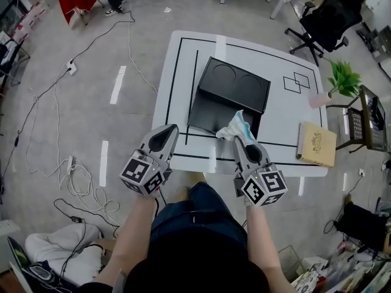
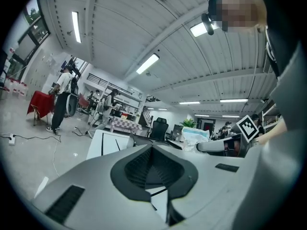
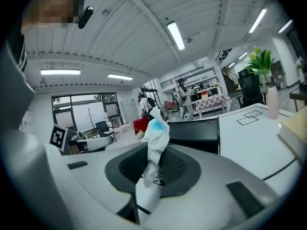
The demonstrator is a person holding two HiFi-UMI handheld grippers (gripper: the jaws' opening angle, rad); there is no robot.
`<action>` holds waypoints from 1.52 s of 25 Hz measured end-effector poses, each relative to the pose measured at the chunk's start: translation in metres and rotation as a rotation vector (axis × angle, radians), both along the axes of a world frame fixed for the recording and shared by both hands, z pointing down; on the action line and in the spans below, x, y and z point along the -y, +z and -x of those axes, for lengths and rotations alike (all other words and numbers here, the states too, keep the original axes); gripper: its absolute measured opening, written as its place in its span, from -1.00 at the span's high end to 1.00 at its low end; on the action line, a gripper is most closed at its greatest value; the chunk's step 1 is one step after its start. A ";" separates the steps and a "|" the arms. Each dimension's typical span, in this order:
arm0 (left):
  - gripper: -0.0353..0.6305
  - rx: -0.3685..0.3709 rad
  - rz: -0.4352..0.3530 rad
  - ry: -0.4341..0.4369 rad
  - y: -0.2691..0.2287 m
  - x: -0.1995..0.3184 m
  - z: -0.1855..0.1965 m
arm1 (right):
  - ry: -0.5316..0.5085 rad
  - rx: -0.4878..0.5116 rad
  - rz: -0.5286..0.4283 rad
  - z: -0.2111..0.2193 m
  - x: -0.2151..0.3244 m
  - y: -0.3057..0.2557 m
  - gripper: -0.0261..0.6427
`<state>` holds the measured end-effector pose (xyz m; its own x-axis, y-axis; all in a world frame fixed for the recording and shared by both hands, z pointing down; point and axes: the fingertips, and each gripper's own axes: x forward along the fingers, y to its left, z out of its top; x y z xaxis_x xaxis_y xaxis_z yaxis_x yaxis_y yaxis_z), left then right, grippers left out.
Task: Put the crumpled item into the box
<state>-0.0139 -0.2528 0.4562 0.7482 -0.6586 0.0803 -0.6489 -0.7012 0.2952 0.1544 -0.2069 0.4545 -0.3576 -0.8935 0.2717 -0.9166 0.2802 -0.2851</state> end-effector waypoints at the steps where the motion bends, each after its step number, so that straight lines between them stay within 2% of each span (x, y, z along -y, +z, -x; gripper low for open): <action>1: 0.89 0.002 0.000 0.001 0.001 0.002 -0.003 | -0.006 -0.010 0.008 -0.002 0.003 0.001 0.73; 9: 0.89 0.021 0.002 -0.011 0.007 0.022 -0.014 | -0.054 -0.098 0.064 -0.011 0.028 0.010 0.73; 17: 0.89 0.026 0.009 -0.033 0.011 0.036 -0.016 | -0.056 -0.111 0.123 -0.017 0.048 0.021 0.73; 21: 0.89 0.026 0.011 -0.036 0.012 0.042 -0.019 | -0.069 -0.169 0.170 -0.017 0.055 0.028 0.73; 26: 0.89 0.027 0.012 -0.038 0.014 0.049 -0.021 | -0.125 -0.237 0.253 -0.016 0.062 0.042 0.73; 31: 0.89 0.026 0.024 -0.050 0.017 0.054 -0.019 | -0.168 -0.245 0.314 -0.010 0.067 0.054 0.72; 38: 0.89 0.023 0.025 -0.073 0.014 0.063 -0.011 | -0.244 -0.307 0.397 0.001 0.071 0.067 0.72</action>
